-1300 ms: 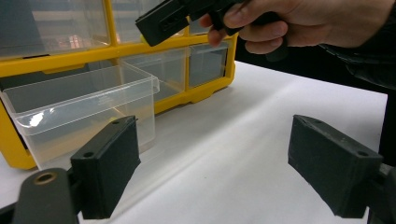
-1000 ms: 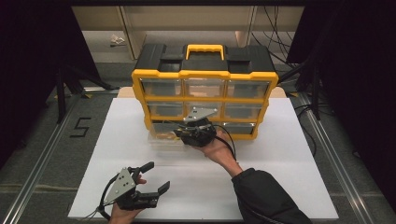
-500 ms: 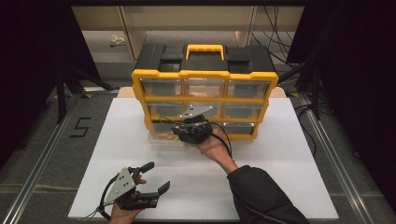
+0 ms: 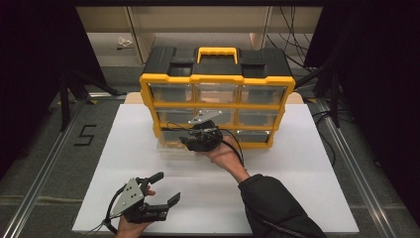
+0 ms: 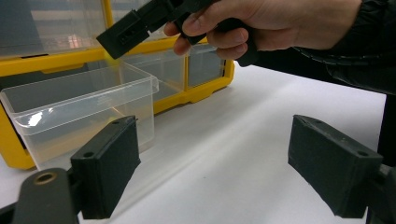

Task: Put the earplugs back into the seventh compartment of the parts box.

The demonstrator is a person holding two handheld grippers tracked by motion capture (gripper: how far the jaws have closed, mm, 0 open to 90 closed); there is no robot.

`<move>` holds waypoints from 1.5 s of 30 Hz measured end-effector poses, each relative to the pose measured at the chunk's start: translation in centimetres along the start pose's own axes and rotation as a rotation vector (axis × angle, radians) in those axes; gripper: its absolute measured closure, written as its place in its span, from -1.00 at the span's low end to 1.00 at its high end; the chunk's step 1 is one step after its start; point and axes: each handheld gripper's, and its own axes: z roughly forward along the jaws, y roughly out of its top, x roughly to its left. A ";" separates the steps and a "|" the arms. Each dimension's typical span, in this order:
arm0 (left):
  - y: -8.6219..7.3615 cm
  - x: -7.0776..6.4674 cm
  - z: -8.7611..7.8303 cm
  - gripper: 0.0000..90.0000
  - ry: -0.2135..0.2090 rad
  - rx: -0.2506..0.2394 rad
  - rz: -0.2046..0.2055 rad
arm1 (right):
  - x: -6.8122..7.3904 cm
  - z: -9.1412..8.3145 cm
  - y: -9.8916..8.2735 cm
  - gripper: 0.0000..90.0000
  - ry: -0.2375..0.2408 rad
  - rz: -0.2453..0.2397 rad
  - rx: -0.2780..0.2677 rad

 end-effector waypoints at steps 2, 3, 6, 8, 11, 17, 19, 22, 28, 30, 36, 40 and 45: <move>0.0 0.0 0.0 -0.64 0.000 -0.001 0.002 | 0.0 -0.1 -0.1 0.10 -0.006 0.006 -0.008; 0.0 0.0 0.0 -0.64 0.002 -0.002 0.000 | 0.0 -0.3 -0.1 0.07 -0.006 0.006 -0.008; 0.0 0.0 -0.1 -0.64 0.001 -0.002 0.001 | 0.2 -1.5 -0.2 -0.07 -0.012 -0.002 -0.027; 0.0 0.0 -0.1 -0.64 0.002 -0.002 0.001 | 0.2 -1.8 -0.3 -0.09 -0.011 -0.010 -0.038; 0.0 0.0 0.0 -0.64 0.002 0.001 0.000 | 0.5 -3.7 -1.1 -0.15 -0.011 -0.010 -0.083; 0.0 0.0 0.0 -0.64 0.003 0.002 0.001 | 1.0 -5.9 -2.3 -0.19 0.011 0.007 -0.126; 0.0 0.0 0.0 -0.64 0.003 0.002 0.002 | 1.2 -6.5 -2.7 -0.22 0.013 0.004 -0.138; 0.0 0.0 0.0 -0.64 0.003 0.001 0.001 | 1.4 -7.0 -3.3 -0.25 0.023 0.000 -0.144; 0.0 0.0 0.0 -0.64 0.002 0.001 0.003 | 2.2 -8.4 -5.2 -0.28 0.030 0.001 -0.173; 0.0 0.0 0.0 -0.64 0.002 0.002 0.002 | 2.4 -8.9 -6.0 -0.29 0.033 0.009 -0.182; 0.0 0.0 0.0 -0.64 0.003 0.003 0.004 | 2.5 -10.6 -8.2 -0.29 0.023 0.034 -0.225; 0.0 -0.1 0.0 -0.64 0.002 0.003 0.003 | 2.4 -11.5 -9.5 -0.30 0.014 0.053 -0.248; 0.0 0.0 -0.1 -0.64 0.000 -0.002 0.003 | 2.3 -12.6 -10.8 -0.32 0.005 0.074 -0.271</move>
